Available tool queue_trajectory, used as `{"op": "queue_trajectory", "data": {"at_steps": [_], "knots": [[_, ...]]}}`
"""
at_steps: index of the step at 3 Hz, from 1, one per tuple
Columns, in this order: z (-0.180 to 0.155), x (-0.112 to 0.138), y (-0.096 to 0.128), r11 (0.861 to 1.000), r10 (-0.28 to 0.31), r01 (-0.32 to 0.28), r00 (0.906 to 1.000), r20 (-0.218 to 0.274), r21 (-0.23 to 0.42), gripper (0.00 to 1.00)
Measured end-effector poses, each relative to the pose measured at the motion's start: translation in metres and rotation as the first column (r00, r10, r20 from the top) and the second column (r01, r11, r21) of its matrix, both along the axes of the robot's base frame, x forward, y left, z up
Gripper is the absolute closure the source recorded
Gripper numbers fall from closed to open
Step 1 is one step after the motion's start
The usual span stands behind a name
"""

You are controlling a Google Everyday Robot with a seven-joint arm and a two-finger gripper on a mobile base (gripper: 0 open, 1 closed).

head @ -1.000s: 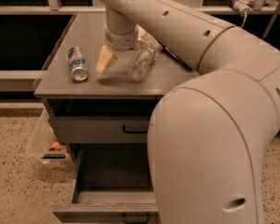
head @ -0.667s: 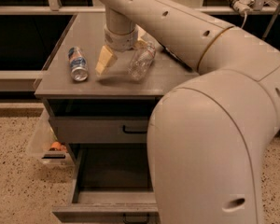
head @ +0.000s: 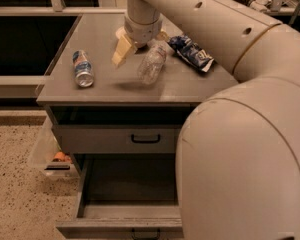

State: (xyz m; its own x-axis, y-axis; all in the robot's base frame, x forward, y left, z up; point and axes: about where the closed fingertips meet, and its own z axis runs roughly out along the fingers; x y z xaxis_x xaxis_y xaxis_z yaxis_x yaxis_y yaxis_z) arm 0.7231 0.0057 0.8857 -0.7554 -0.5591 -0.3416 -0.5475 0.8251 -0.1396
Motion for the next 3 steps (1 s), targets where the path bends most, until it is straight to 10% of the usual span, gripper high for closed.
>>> {"op": "queue_trajectory", "data": {"at_steps": [3], "knots": [[-0.023,0.006,-0.009,1.000,-0.022,0.021,0.9988,-0.043,-0.020,0.00]]}}
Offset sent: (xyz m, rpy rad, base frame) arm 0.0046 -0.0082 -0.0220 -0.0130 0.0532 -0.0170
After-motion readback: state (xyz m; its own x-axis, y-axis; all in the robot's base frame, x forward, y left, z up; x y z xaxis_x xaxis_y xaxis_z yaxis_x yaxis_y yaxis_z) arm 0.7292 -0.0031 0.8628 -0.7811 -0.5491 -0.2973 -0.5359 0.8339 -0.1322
